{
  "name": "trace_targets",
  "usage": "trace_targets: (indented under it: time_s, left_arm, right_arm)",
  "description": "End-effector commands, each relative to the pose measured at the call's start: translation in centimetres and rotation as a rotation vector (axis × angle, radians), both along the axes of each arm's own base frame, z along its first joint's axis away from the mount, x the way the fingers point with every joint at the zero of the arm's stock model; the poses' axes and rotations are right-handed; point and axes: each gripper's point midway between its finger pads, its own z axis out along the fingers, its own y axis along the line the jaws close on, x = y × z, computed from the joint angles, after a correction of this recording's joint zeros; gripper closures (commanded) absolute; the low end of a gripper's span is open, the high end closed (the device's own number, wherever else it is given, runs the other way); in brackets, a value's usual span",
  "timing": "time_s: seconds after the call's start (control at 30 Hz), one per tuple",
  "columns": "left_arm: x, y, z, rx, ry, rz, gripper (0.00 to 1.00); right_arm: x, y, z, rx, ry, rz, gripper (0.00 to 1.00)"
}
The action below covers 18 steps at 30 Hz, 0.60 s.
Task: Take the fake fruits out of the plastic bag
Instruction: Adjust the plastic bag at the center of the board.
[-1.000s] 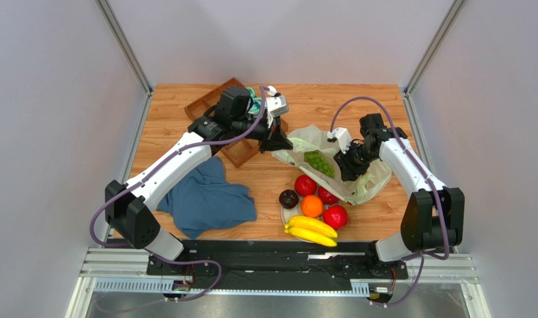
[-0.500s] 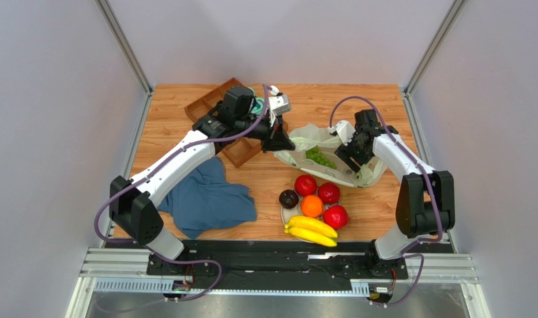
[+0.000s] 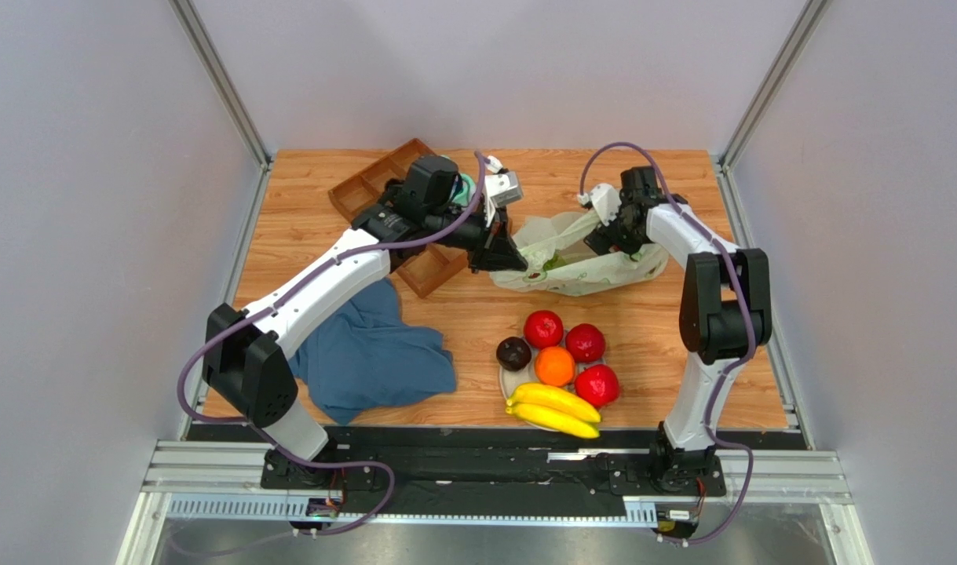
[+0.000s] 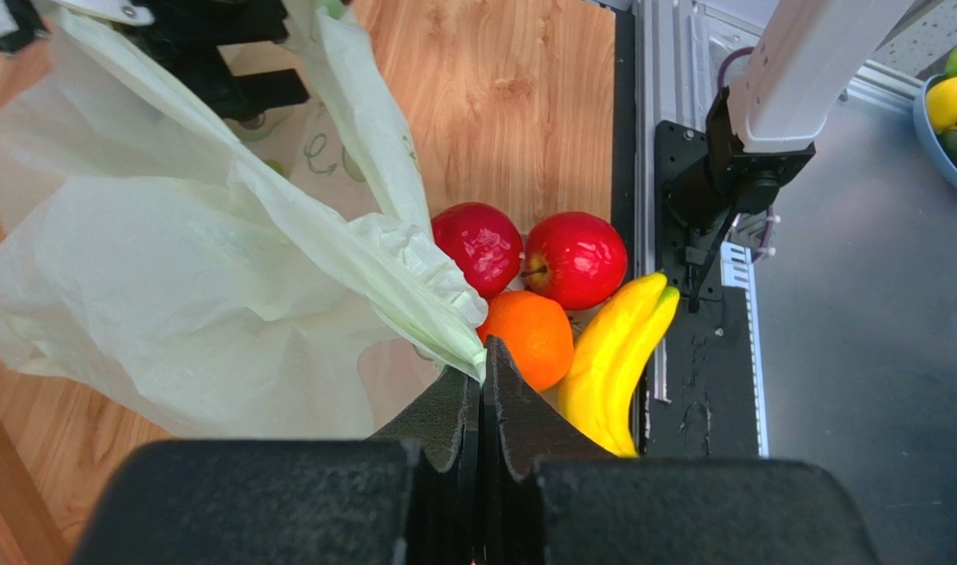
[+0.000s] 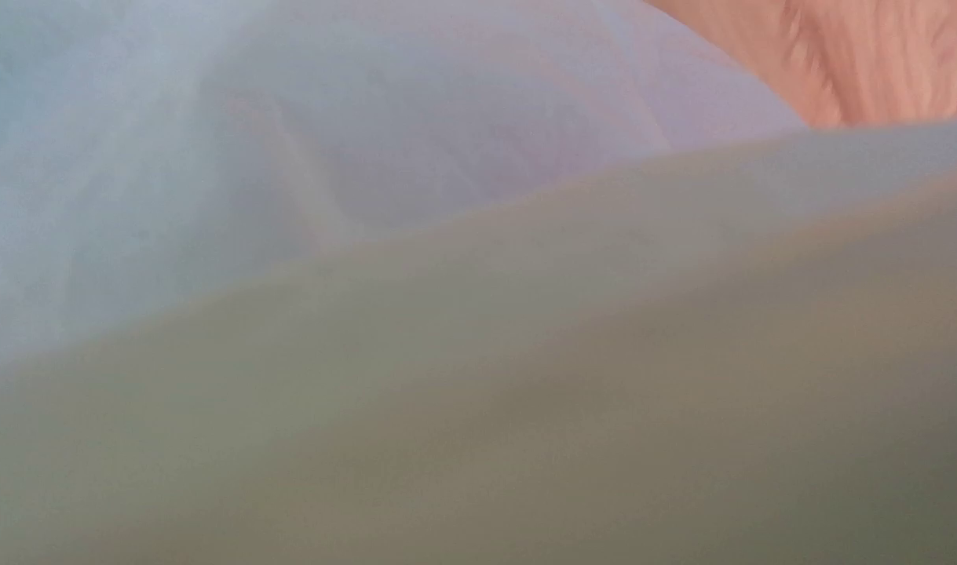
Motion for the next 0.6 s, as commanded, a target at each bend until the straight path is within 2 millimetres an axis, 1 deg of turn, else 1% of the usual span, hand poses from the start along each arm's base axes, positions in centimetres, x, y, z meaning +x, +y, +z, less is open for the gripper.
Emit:
trace_targets:
  time_s: [0.0,0.03,0.07,0.1,0.13,0.17,0.2,0.23,0.27,0.3,0.33,0.37,0.4,0.43,0.47,0.5,0.53,0.57]
  left_arm:
    - [-0.9,-0.5,1.7,-0.038,0.002,-0.06,1.0]
    - [-0.9,-0.6,1.3,-0.03,0.013,-0.063,1.0]
    - [-0.9,-0.6,1.0,-0.022,0.026,-0.066,1.0]
    - [-0.8,-0.7,0.8,-0.018,0.03,-0.067,1.0]
    - [-0.6,-0.8,0.5,-0.01,0.038,-0.066,1.0]
    - [-0.6,-0.8,0.3,-0.004,0.043,-0.065,1.0]
    - [-0.5,-0.8,0.3,-0.003,0.04,-0.065,1.0]
    - [-0.4,-1.0,0.3,-0.001,0.043,-0.066,1.0]
    - [-0.2,-1.0,0.2,0.003,0.047,-0.063,1.0]
    - [-0.2,-1.1,0.3,0.001,0.04,-0.065,1.0]
    - [0.1,-1.2,0.2,0.003,0.039,-0.061,1.0]
    - [0.3,-1.3,0.0,0.003,0.037,-0.06,1.0]
    - [0.5,-1.4,-0.1,0.006,0.039,-0.052,1.0]
    - [0.8,-1.5,-0.3,0.012,0.036,-0.039,1.0]
    - [1.0,-1.6,-0.2,0.005,0.03,-0.037,1.0]
    - [1.2,-1.7,-0.1,0.001,0.029,-0.035,1.0]
    - [1.5,-1.8,-0.2,0.002,0.025,-0.028,1.0]
    - [1.7,-1.9,-0.2,0.001,0.016,-0.024,1.0]
  right_arm:
    - [4.4,1.6,-0.2,0.12,-0.052,0.01,0.0]
    - [5.1,1.8,-0.4,0.142,-0.054,-0.002,0.0]
    - [5.4,2.0,-2.4,0.15,-0.017,-0.011,0.0]
    - [5.9,2.1,-3.0,0.161,-0.009,-0.018,0.0]
    - [7.6,2.2,-2.0,0.176,-0.04,-0.029,0.0]
    - [8.0,2.1,-2.7,0.194,-0.031,-0.049,0.09]
    - [8.5,2.1,-3.7,0.203,-0.015,-0.056,0.17]
    - [9.7,2.2,-3.0,0.219,-0.042,-0.059,0.23]
    - [10.0,2.1,-2.9,0.236,-0.048,-0.074,0.33]
    - [10.3,2.0,-1.8,0.249,-0.074,-0.078,0.39]
    - [10.2,2.4,-1.3,0.284,-0.08,-0.064,0.49]
    - [9.8,2.8,-0.5,0.301,-0.086,-0.056,0.55]
    - [9.4,3.1,0.8,0.322,-0.097,-0.05,0.59]
    - [8.6,4.1,3.9,0.371,-0.131,-0.013,0.62]
    - [7.1,4.7,4.8,0.404,-0.12,0.009,0.66]
    - [5.3,5.4,5.7,0.433,-0.091,0.037,0.67]
    - [3.6,6.7,9.7,0.498,-0.129,0.097,0.67]
    - [1.4,7.4,9.9,0.532,-0.092,0.117,0.68]
